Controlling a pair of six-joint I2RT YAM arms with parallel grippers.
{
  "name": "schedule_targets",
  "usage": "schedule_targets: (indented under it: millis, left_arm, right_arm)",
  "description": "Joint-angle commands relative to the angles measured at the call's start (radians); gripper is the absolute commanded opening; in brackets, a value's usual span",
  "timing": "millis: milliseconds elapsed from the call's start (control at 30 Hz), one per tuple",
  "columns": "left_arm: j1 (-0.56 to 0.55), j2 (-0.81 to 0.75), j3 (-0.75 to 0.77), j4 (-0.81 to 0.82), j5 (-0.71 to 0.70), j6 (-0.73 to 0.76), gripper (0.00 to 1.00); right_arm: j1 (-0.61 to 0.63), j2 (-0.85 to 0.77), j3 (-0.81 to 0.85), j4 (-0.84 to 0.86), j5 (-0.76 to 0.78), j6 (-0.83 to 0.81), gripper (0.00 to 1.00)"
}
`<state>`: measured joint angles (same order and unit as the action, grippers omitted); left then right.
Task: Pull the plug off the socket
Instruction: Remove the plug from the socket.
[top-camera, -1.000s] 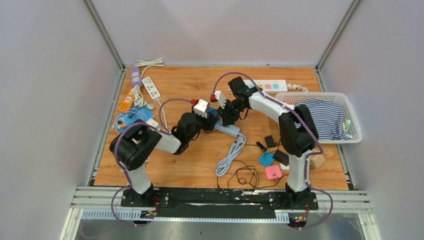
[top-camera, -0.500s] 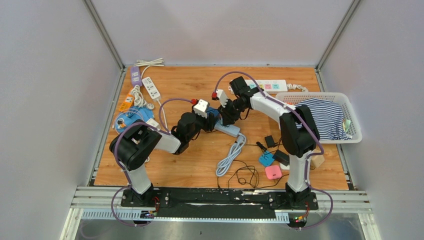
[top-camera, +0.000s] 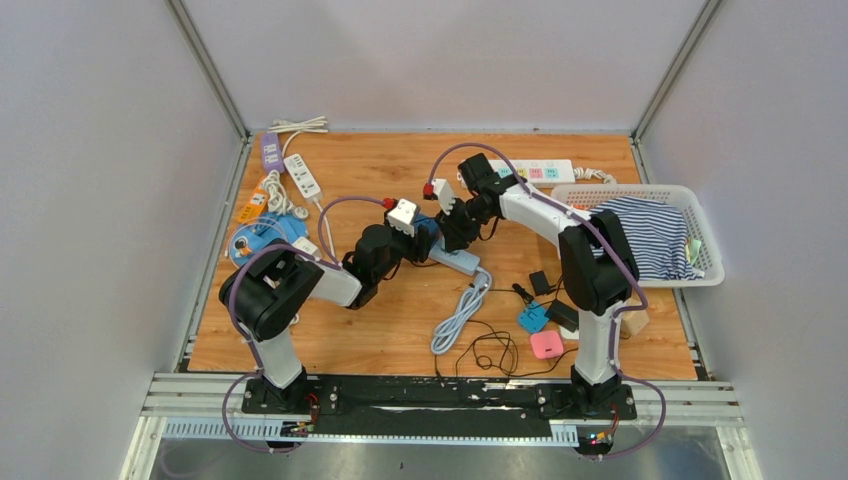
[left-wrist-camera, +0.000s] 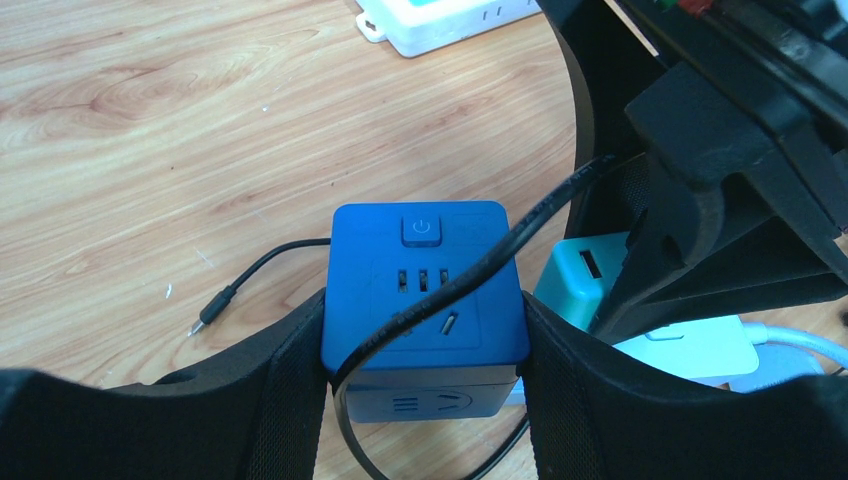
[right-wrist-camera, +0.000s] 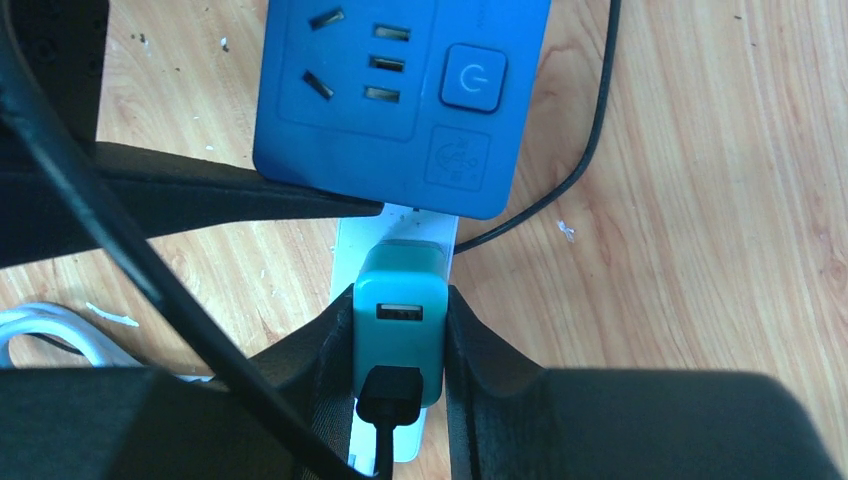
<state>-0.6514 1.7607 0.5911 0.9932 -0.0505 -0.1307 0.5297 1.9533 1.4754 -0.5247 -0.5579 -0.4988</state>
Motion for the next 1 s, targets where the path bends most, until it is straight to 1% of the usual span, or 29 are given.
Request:
schedule_targets:
  millis: [0, 33, 133, 167, 267, 333, 533, 600, 667, 733, 800, 867, 967]
  left_arm:
    - [-0.007, 0.028, 0.012, -0.038, 0.021, 0.009, 0.0]
    - [-0.006, 0.029, 0.011, -0.038, 0.021, 0.009, 0.0]
    - [-0.007, 0.028, 0.012, -0.039, 0.023, 0.011, 0.0]
    - [-0.007, 0.028, 0.012, -0.038, 0.023, 0.011, 0.0]
    - [-0.007, 0.03, 0.012, -0.038, 0.024, 0.012, 0.0]
    - [-0.007, 0.032, 0.015, -0.038, 0.027, 0.013, 0.0]
    - [-0.008, 0.031, 0.015, -0.04, 0.028, 0.014, 0.0]
    - [-0.009, 0.03, 0.015, -0.042, 0.027, 0.016, 0.0]
    - [-0.01, 0.031, 0.015, -0.042, 0.026, 0.016, 0.0]
    - [-0.01, 0.031, 0.015, -0.042, 0.028, 0.016, 0.0]
    - [-0.01, 0.031, 0.015, -0.042, 0.031, 0.016, 0.0]
    - [-0.01, 0.032, 0.016, -0.042, 0.034, 0.017, 0.0]
    - [-0.01, 0.033, 0.019, -0.042, 0.042, 0.019, 0.0]
  right_arm:
    - [0.009, -0.038, 0.026, -0.046, -0.235, -0.047, 0.0]
    - [0.011, -0.037, 0.03, -0.039, -0.189, -0.036, 0.0]
    - [0.006, -0.026, 0.029, 0.021, 0.013, 0.039, 0.0]
    - [-0.001, -0.022, 0.025, 0.03, 0.033, 0.049, 0.0]
    - [-0.012, -0.024, 0.003, 0.029, -0.056, 0.022, 0.0]
    - [-0.013, -0.027, 0.004, -0.005, -0.154, -0.023, 0.0]
    - [-0.011, -0.022, 0.063, -0.109, -0.421, -0.095, 0.0]
    - [-0.006, -0.01, 0.078, -0.131, -0.452, -0.098, 0.0]
    - [0.008, 0.003, 0.093, -0.123, -0.351, -0.074, 0.0]
    - [0.022, 0.013, 0.093, -0.066, -0.176, 0.0, 0.0]
    - [0.023, 0.017, 0.087, -0.023, -0.045, 0.057, 0.0]
    - [0.017, 0.009, 0.079, 0.002, -0.01, 0.084, 0.0]
    - [0.015, -0.005, 0.073, 0.009, -0.053, 0.092, 0.0]
